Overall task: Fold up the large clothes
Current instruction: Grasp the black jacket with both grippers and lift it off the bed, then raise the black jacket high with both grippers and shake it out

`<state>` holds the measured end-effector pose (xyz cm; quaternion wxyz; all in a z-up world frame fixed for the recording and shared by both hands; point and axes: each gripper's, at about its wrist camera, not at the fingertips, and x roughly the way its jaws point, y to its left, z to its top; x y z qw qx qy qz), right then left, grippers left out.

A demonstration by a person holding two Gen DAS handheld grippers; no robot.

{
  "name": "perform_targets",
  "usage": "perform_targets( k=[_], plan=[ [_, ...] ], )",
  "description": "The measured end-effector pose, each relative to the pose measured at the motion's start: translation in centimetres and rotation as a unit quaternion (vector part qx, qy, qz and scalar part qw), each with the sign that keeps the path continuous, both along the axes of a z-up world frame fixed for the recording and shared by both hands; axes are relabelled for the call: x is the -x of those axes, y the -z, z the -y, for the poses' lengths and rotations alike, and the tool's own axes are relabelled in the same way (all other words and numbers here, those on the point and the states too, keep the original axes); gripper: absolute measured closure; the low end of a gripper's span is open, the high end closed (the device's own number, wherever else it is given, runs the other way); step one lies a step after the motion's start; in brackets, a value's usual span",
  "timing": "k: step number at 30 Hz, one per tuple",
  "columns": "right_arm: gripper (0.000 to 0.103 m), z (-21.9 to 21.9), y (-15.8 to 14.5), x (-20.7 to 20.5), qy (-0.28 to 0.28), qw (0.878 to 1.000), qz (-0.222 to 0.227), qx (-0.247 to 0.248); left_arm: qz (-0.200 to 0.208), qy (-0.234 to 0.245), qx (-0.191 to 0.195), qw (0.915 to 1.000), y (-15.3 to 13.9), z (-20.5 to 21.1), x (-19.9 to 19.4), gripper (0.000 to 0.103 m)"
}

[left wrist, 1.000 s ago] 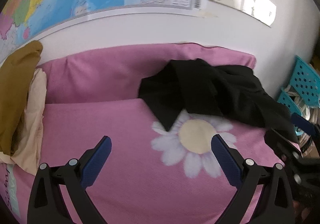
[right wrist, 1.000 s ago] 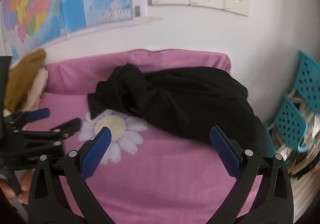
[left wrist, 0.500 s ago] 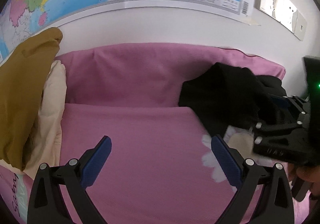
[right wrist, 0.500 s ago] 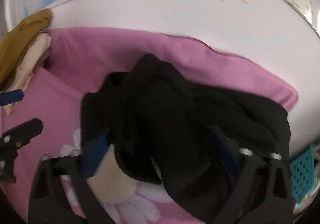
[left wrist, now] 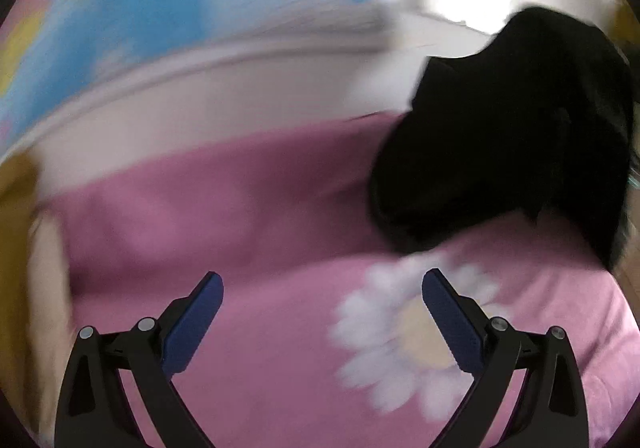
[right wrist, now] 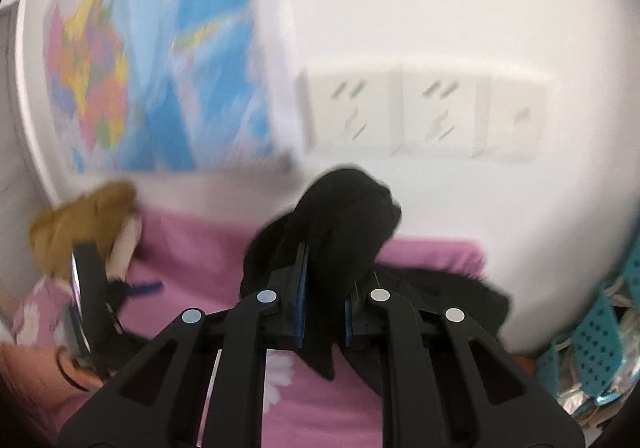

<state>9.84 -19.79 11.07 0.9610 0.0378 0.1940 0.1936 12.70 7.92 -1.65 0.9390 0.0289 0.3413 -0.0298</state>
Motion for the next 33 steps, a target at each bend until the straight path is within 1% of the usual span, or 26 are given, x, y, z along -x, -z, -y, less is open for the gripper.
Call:
perform_targets(
  k=[1, 2, 4, 5, 6, 8, 9, 10, 11, 12, 13, 14, 15, 16, 17, 18, 19, 20, 22, 24, 25, 26, 27, 28, 30, 33],
  plan=[
    [0.090, 1.0, -0.6, 0.3, 0.011, 1.000, 0.008, -0.003, 0.010, 0.015, -0.005, 0.9998, -0.2, 0.7, -0.2, 0.006],
    [0.090, 2.0, -1.0, 0.4, 0.017, 1.000, 0.012, -0.008, 0.028, 0.054, -0.007, 0.9981, -0.4, 2.1, -0.8, 0.006],
    [0.090, 3.7, -1.3, 0.6, 0.023, 0.999, 0.012, -0.024, 0.050, 0.074, -0.023, 0.9957, -0.6, 4.0, -2.3, 0.006],
    [0.090, 4.3, -1.4, 0.7, 0.026, 0.999, 0.015, -0.029, 0.055, 0.086, -0.023, 0.9946, -0.7, 4.7, -2.9, 0.006],
    [0.090, 4.8, -1.4, 0.9, 0.030, 0.999, 0.018, -0.031, 0.052, 0.110, -0.018, 0.9925, -0.6, 5.7, -3.9, 0.006],
    [0.090, 5.5, -1.4, 1.0, 0.032, 0.998, 0.020, -0.042, 0.033, 0.140, 0.004, 0.9895, -0.4, 6.9, -5.5, 0.006],
    [0.090, 5.8, -1.2, 1.0, 0.034, 0.998, 0.022, -0.045, 0.020, 0.167, 0.019, 0.9857, -0.2, 7.5, -6.2, 0.006],
    [0.090, 6.3, -1.1, 1.2, 0.035, 0.998, 0.024, -0.045, 0.013, 0.166, 0.009, 0.9861, 0.1, 8.2, -7.0, 0.006],
    [0.090, 6.7, -1.1, 1.2, 0.038, 0.998, 0.027, -0.043, 0.004, 0.164, 0.008, 0.9864, 0.6, 8.5, -7.7, 0.017],
    [0.090, 7.4, -1.2, 1.4, 0.042, 0.998, 0.028, -0.048, -0.011, 0.171, 0.018, 0.9851, 1.0, 8.7, -8.4, 0.060],
    [0.090, 7.8, -1.4, 1.4, 0.044, 0.997, 0.028, -0.053, -0.038, 0.164, 0.022, 0.9855, 1.6, 8.8, -9.6, 0.086],
    [0.090, 8.3, -1.6, 1.4, 0.050, 0.997, 0.029, -0.056, -0.052, 0.161, 0.029, 0.9851, 1.8, 8.8, -10.3, 0.096],
    [0.090, 8.9, -1.9, 1.6, 0.057, 0.996, 0.031, -0.054, -0.053, 0.158, 0.037, 0.9853, 1.6, 8.8, -10.9, 0.097],
    [0.090, 9.5, -2.5, 1.8, 0.073, 0.996, 0.038, -0.046, -0.037, 0.151, 0.037, 0.9872, 0.9, 8.8, -11.1, 0.097],
    [0.090, 10.4, -3.2, 2.1, 0.088, 0.994, 0.046, -0.044, -0.012, 0.140, 0.026, 0.9898, -0.6, 9.2, -11.3, 0.098],
    [0.090, 11.6, -4.0, 2.3, 0.103, 0.992, 0.050, -0.051, 0.006, 0.137, 0.024, 0.9902, -2.3, 9.7, -11.6, 0.098],
    [0.090, 12.5, -4.8, 2.6, 0.116, 0.990, 0.057, -0.051, 0.027, 0.140, 0.030, 0.9893, -4.4, 10.4, -11.8, 0.098],
    [0.090, 13.5, -6.0, 3.1, 0.132, 0.988, 0.068, -0.051, 0.044, 0.139, 0.029, 0.9888, -6.0, 11.0, -11.9, 0.098],
    [0.091, 15.3, -8.5, 4.5, 0.161, 0.981, 0.094, -0.049, 0.083, 0.145, 0.026, 0.9856, -10.3, 13.2, -12.3, 0.098],
    [0.091, 16.5, -11.6, 6.7, 0.181, 0.974, 0.131, -0.047, 0.103, 0.153, 0.025, 0.9826, -13.5, 15.2, -12.7, 0.099],
    [0.091, 16.7, -12.7, 7.6, 0.183, 0.971, 0.144, -0.049, 0.113, 0.153, 0.023, 0.9815, -14.6, 15.8, -12.7, 0.099],
    [0.091, 16.9, -14.1, 8.6, 0.184, 0.969, 0.158, -0.048, 0.131, 0.149, 0.020, 0.9798, -16.5, 16.8, -12.4, 0.099],
    [0.091, 16.8, -15.3, 9.7, 0.188, 0.966, 0.173, -0.041, 0.145, 0.149, 0.026, 0.9778, -18.1, 17.0, -12.0, 0.099],
    [0.091, 16.5, -16.9, 11.2, 0.190, 0.963, 0.188, -0.031, 0.165, 0.153, 0.043, 0.9734, -19.9, 16.7, -11.2, 0.099],
    [0.091, 15.4, -19.6, 14.3, 0.189, 0.956, 0.222, -0.002, 0.194, 0.155, 0.065, 0.9666, -22.6, 15.6, -9.6, 0.099],
    [0.091, 14.0, -22.0, 17.9, 0.174, 0.951, 0.253, 0.015, 0.239, 0.149, 0.085, 0.9559, -26.5, 12.7, -5.8, 0.099]
  ],
)
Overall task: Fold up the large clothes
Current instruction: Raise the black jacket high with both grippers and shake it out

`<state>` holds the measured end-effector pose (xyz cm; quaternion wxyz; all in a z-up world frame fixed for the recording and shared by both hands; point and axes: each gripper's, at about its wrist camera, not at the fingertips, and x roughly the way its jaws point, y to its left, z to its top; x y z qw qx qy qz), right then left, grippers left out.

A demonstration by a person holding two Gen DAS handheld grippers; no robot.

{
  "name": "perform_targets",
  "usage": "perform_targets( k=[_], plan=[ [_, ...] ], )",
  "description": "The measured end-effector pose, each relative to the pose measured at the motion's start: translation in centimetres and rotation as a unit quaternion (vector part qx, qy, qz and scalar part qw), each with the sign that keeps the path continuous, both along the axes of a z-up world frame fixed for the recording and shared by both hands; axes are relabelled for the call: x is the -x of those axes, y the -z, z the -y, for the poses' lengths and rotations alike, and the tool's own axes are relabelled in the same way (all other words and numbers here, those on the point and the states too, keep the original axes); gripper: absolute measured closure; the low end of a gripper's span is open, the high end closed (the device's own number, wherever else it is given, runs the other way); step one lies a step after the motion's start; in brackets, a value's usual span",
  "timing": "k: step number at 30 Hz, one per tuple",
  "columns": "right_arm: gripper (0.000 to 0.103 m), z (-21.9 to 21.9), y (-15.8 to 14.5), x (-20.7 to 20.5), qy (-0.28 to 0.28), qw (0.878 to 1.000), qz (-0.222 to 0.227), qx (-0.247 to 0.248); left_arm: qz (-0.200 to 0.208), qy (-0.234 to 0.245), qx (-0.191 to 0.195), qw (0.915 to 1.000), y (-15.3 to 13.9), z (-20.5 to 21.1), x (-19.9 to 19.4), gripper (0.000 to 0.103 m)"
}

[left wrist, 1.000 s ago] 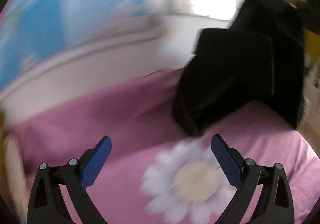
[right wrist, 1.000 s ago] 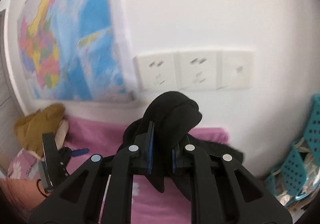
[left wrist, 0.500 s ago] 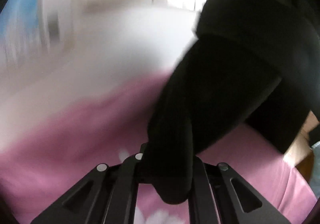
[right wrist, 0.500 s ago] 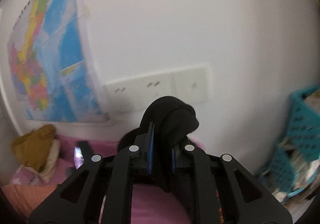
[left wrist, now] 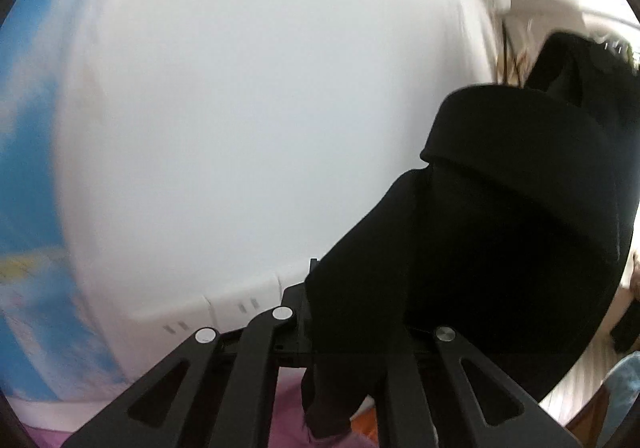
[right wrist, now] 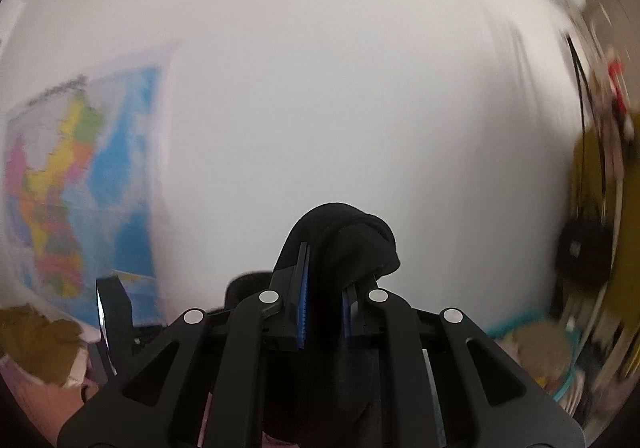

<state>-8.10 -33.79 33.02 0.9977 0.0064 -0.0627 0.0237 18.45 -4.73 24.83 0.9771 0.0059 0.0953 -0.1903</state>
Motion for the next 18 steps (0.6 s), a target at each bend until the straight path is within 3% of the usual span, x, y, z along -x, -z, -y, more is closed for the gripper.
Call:
perform_targets(
  k=[4, 7, 10, 14, 18],
  plan=[
    [0.091, -1.8, -1.8, 6.4, -0.030, 0.998, 0.045, 0.014, 0.074, -0.018, 0.021, 0.9969, -5.3, -5.3, 7.4, 0.098],
    [0.091, -2.7, -1.8, 10.3, -0.067, 0.995, 0.067, 0.008, 0.129, -0.046, 0.007, 0.9905, -8.0, -8.7, 13.5, 0.098],
    [0.091, -4.4, -1.3, 13.4, -0.107, 0.991, 0.079, 0.012, 0.170, -0.077, -0.017, 0.9822, -9.8, -8.9, 18.1, 0.098],
    [0.091, -7.4, 0.2, 17.4, -0.169, 0.981, 0.090, 0.025, 0.188, -0.109, -0.040, 0.9752, -10.3, -9.3, 26.0, 0.098],
    [0.091, -10.8, 1.3, 20.7, -0.254, 0.962, 0.093, 0.026, 0.202, -0.149, -0.067, 0.9656, -9.6, -11.6, 35.8, 0.098]
  ],
)
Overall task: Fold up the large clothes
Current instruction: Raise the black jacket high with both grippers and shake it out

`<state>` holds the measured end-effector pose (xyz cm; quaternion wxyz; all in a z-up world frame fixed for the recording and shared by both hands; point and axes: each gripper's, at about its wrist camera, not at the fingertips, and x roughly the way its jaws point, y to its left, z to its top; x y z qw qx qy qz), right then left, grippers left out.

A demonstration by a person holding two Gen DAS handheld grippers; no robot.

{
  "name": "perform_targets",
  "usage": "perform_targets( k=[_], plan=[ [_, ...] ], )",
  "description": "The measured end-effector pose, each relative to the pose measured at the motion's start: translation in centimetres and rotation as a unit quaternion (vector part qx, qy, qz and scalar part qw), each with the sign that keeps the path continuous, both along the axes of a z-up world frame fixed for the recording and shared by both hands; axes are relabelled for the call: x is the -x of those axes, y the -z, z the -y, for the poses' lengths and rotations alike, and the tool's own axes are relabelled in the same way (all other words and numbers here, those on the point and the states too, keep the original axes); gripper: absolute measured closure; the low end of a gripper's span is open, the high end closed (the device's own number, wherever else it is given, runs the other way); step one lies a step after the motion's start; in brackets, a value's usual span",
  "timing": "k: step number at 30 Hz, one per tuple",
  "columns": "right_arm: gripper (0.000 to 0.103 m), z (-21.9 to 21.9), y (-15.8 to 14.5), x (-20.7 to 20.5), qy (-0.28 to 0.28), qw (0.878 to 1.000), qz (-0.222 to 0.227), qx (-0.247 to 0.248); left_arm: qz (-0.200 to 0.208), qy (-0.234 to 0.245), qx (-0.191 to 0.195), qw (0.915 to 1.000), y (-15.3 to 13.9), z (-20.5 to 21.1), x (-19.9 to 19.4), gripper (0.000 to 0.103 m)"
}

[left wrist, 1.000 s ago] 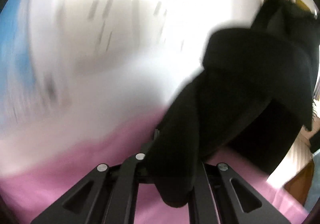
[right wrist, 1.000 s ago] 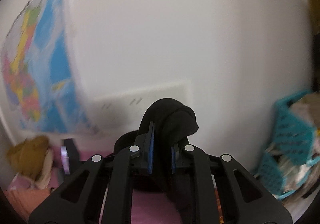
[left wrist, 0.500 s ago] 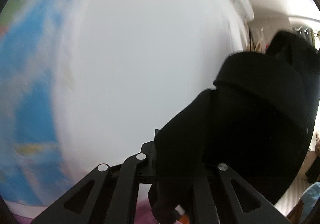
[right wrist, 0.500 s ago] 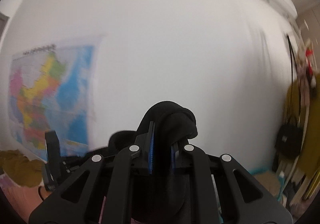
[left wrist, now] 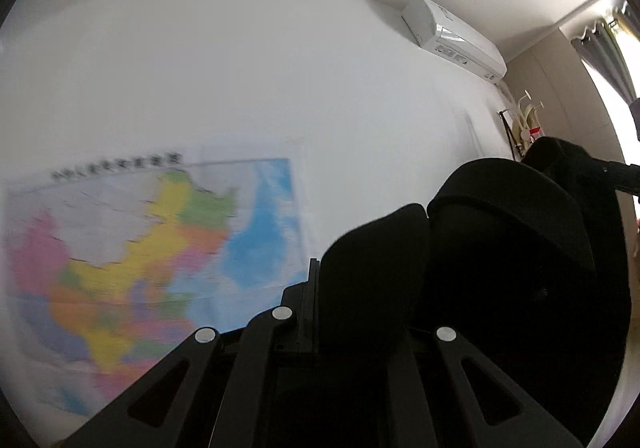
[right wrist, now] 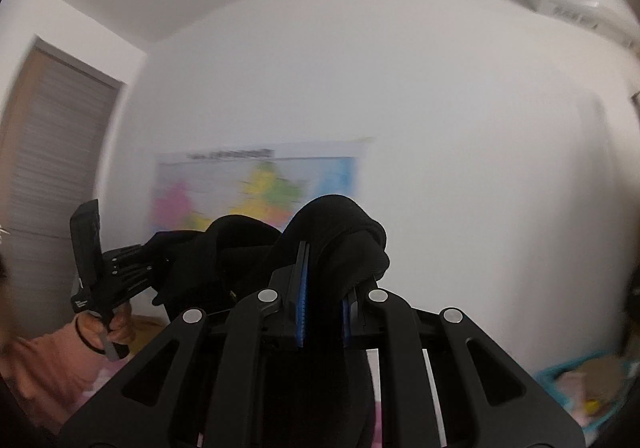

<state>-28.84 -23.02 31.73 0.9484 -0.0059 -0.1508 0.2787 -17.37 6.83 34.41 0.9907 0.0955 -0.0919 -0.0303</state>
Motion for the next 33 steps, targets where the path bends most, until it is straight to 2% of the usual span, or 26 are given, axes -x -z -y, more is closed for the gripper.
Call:
perform_targets(
  k=[2, 5, 7, 9, 11, 13, 14, 16, 17, 18, 19, 20, 21, 22, 23, 26, 27, 29, 31, 32, 33],
  plan=[
    [0.091, -1.5, 0.3, 1.1, -0.026, 1.000, 0.003, 0.010, -0.009, -0.007, -0.001, 0.9999, 0.1, -0.6, 4.1, 0.098],
    [0.090, -4.2, 0.9, 0.3, -0.051, 0.998, -0.008, 0.033, -0.033, -0.041, -0.017, 0.9985, 0.8, -1.6, 6.7, 0.098],
    [0.090, -5.9, 1.7, -2.3, -0.065, 0.997, -0.035, 0.035, -0.050, -0.065, -0.024, 0.9963, 1.6, -2.1, 5.7, 0.098],
    [0.090, -7.6, 3.2, -7.3, -0.090, 0.992, -0.086, 0.027, -0.098, -0.095, -0.017, 0.9905, 3.4, -3.4, 3.3, 0.098],
    [0.090, -9.5, 4.9, -11.8, -0.093, 0.987, -0.128, 0.030, -0.145, -0.110, 0.005, 0.9834, 5.7, -5.1, 1.5, 0.098],
    [0.090, -11.4, 6.9, -16.8, -0.082, 0.981, -0.167, 0.045, -0.197, -0.141, 0.025, 0.9699, 9.3, -7.4, -3.2, 0.098],
    [0.090, -12.7, 8.3, -19.8, -0.074, 0.977, -0.193, 0.054, -0.212, -0.145, 0.032, 0.9659, 10.7, -8.2, -4.8, 0.098],
    [0.090, -14.8, 11.0, -24.8, -0.059, 0.967, -0.233, 0.081, -0.251, -0.172, 0.045, 0.9517, 14.2, -10.0, -8.4, 0.098],
    [0.090, -15.8, 12.2, -27.1, -0.057, 0.962, -0.253, 0.089, -0.286, -0.178, 0.061, 0.9397, 17.2, -11.4, -10.8, 0.098],
    [0.090, -16.8, 13.7, -29.3, -0.059, 0.954, -0.274, 0.104, -0.305, -0.183, 0.073, 0.9319, 18.7, -12.3, -12.2, 0.098],
    [0.090, -18.1, 15.8, -31.6, -0.050, 0.946, -0.298, 0.117, -0.333, -0.192, 0.083, 0.9194, 21.1, -13.4, -14.3, 0.098],
    [0.090, -19.4, 17.9, -33.7, -0.044, 0.938, -0.318, 0.131, -0.353, -0.202, 0.087, 0.9096, 23.2, -14.2, -15.7, 0.098],
    [0.090, -20.7, 19.9, -35.5, -0.041, 0.930, -0.338, 0.141, -0.379, -0.211, 0.096, 0.8961, 25.5, -15.4, -17.4, 0.098],
    [0.090, -21.3, 21.2, -36.8, -0.039, 0.924, -0.351, 0.144, -0.390, -0.213, 0.101, 0.8900, 26.6, -16.0, -18.2, 0.098],
    [0.090, -22.2, 22.9, -38.6, -0.038, 0.916, -0.371, 0.148, -0.412, -0.223, 0.104, 0.8773, 28.9, -17.2, -19.7, 0.098],
    [0.089, -23.2, 26.7, -42.6, -0.042, 0.894, -0.424, 0.141, -0.448, -0.228, 0.117, 0.8562, 32.0, -19.3, -21.8, 0.098],
    [0.088, -23.4, 27.4, -43.5, -0.038, 0.889, -0.434, 0.142, -0.457, -0.228, 0.118, 0.8517, 32.8, -19.8, -22.4, 0.098],
    [0.082, -23.1, 29.1, -45.3, -0.028, 0.875, -0.463, 0.139, -0.467, -0.230, 0.108, 0.8472, 33.7, -20.4, -23.3, 0.097],
    [0.061, -22.1, 29.9, -46.3, -0.034, 0.860, -0.493, 0.130, -0.479, -0.232, 0.104, 0.8402, 34.5, -20.7, -23.9, 0.097],
    [0.055, -21.2, 30.0, -46.3, -0.036, 0.857, -0.500, 0.121, -0.484, -0.233, 0.107, 0.8369, 34.9, -20.9, -24.1, 0.097],
    [0.040, -19.6, 29.7, -45.9, -0.026, 0.861, -0.495, 0.114, -0.485, -0.233, 0.109, 0.8357, 35.0, -21.0, -24.0, 0.096]
  ],
)
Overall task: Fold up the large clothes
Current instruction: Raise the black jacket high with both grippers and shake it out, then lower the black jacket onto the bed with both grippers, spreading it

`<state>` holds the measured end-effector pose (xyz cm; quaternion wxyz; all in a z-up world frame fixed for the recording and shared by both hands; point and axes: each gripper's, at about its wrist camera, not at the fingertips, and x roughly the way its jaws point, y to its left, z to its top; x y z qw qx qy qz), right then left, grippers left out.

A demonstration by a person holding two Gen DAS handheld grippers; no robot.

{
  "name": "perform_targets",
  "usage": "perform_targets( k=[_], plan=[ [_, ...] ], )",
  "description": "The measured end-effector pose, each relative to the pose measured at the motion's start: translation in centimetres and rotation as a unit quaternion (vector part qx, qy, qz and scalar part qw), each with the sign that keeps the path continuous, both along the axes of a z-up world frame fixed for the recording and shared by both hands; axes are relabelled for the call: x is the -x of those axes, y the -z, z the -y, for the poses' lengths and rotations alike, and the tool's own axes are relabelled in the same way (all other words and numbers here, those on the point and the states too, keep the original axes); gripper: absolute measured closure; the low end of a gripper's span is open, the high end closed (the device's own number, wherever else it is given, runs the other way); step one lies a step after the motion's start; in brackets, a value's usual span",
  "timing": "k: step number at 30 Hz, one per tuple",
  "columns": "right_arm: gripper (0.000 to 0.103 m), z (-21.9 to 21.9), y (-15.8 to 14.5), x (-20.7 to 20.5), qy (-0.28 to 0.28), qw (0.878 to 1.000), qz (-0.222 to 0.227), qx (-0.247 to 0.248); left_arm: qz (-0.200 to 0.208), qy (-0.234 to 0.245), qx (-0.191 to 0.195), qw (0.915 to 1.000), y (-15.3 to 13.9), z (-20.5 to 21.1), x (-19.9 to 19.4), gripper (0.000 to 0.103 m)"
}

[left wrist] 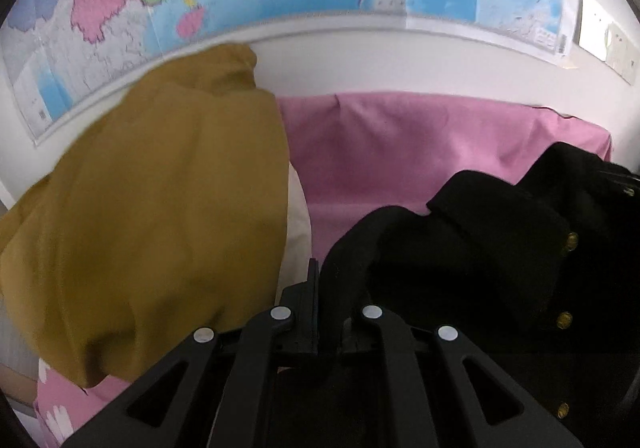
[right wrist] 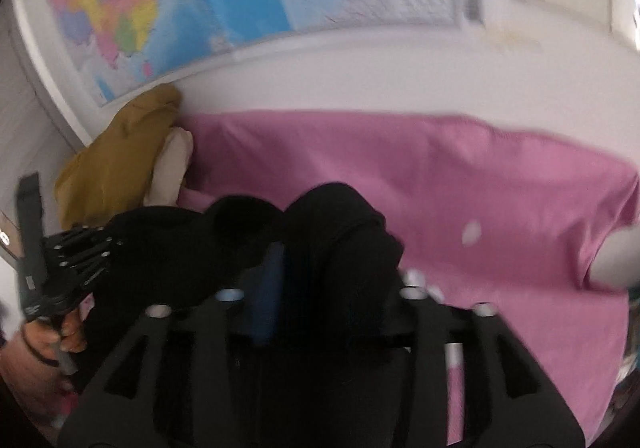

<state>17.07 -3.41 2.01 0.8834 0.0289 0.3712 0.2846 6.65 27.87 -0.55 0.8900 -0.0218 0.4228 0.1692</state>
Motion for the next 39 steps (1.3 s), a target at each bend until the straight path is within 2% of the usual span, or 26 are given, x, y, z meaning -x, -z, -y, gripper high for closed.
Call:
perform_targets(
  k=[1, 2, 5, 7, 8, 11, 17, 18, 19, 20, 21, 24, 26, 27, 29, 31, 32, 33, 34, 35, 36, 37, 39],
  plan=[
    [0.026, 1.5, -0.5, 0.8, 0.006, 1.000, 0.009, -0.002, -0.002, -0.001, 0.003, 1.0000, 0.2, -0.4, -0.1, 0.096],
    [0.022, 3.3, -0.9, 1.5, 0.011, 1.000, 0.018, -0.011, -0.004, -0.001, 0.004, 1.0000, 0.3, -0.6, -0.1, 0.094],
    [0.024, 8.8, -0.8, 2.9, 0.021, 0.999, -0.006, -0.046, -0.010, 0.004, -0.001, 0.9999, 0.7, -1.2, -0.1, 0.092],
    [0.038, 11.5, 0.9, 4.0, 0.031, 0.999, -0.032, -0.030, -0.015, 0.006, -0.008, 0.9998, 1.0, -1.5, 0.0, 0.091],
    [0.040, 12.2, 1.9, 4.5, 0.033, 0.998, -0.044, -0.013, -0.017, 0.007, -0.012, 0.9998, 1.2, -1.6, -0.2, 0.091],
    [0.047, 13.4, 4.8, 6.5, 0.016, 0.997, -0.074, 0.022, -0.021, 0.006, -0.019, 0.9996, 1.4, -1.7, -0.2, 0.089],
    [0.044, 11.0, 8.2, 11.0, -0.064, 0.991, -0.108, 0.047, -0.021, 0.005, -0.026, 0.9994, 1.4, -0.6, -1.1, 0.087],
    [0.048, 10.2, 8.5, 11.7, -0.074, 0.990, -0.101, 0.061, -0.022, 0.004, -0.025, 0.9994, 1.4, -0.5, -1.3, 0.087],
    [0.070, 9.7, 8.6, 12.0, -0.079, 0.990, -0.097, 0.070, -0.022, 0.004, -0.026, 0.9994, 1.4, -0.5, -1.3, 0.087],
    [0.087, 9.3, 8.5, 12.3, -0.084, 0.989, -0.095, 0.074, -0.022, 0.004, -0.026, 0.9994, 1.5, -0.4, -1.5, 0.087],
    [0.096, 9.4, 7.9, 12.4, -0.074, 0.991, -0.086, 0.074, -0.022, 0.003, -0.026, 0.9994, 1.5, -0.4, -1.5, 0.087],
    [0.097, 11.2, 4.3, 12.6, -0.035, 0.997, -0.032, 0.063, -0.023, 0.001, -0.026, 0.9994, 1.5, -0.3, -1.5, 0.087],
    [0.097, 14.4, 1.1, 12.6, 0.008, 1.000, 0.003, 0.018, -0.022, 0.001, -0.024, 0.9995, 1.6, -0.4, -1.6, 0.087],
    [0.097, 15.6, -0.2, 12.7, 0.032, 0.999, 0.024, 0.008, -0.022, 0.000, -0.022, 0.9995, 1.6, -0.5, -1.7, 0.087],
    [0.097, 16.3, -0.7, 12.6, 0.052, 0.998, 0.043, 0.010, -0.022, 0.001, -0.017, 0.9996, 1.8, -0.5, -1.8, 0.084],
    [0.096, 16.3, 0.8, 11.2, 0.074, 0.997, 0.009, 0.004, -0.031, 0.004, -0.031, 0.9990, 2.2, -0.1, -2.0, 0.079],
    [0.096, 16.0, 2.3, 10.3, 0.084, 0.996, -0.025, 0.013, -0.036, 0.003, -0.040, 0.9986, 2.5, 0.1, -2.2, 0.077],
    [0.091, 15.7, 3.7, 9.7, 0.088, 0.994, -0.052, 0.034, -0.039, 0.006, -0.046, 0.9982, 2.7, 0.4, -2.2, 0.075],
    [0.083, 15.3, 4.5, 9.5, 0.082, 0.993, -0.068, 0.044, -0.043, 0.012, -0.049, 0.9978, 2.8, 0.7, -2.3, 0.068],
    [0.077, 15.5, 4.6, 9.4, 0.074, 0.994, -0.076, 0.042, -0.047, 0.018, -0.049, 0.9975, 2.8, 0.9, -2.4, 0.065],
    [0.061, 15.8, 4.6, 9.5, 0.060, 0.994, -0.083, 0.028, -0.049, 0.025, -0.049, 0.9972, 2.8, 1.1, -2.4, 0.059],
    [0.050, 16.0, 3.8, 9.9, 0.067, 0.995, -0.066, 0.016, -0.053, 0.032, -0.054, 0.9966, 2.8, 1.3, -2.4, 0.056],
    [0.042, 16.6, 1.6, 10.2, 0.069, 0.997, -0.025, -0.020, -0.047, 0.035, -0.045, 0.9973, 2.4, 1.3, -2.2, 0.053]
  ],
)
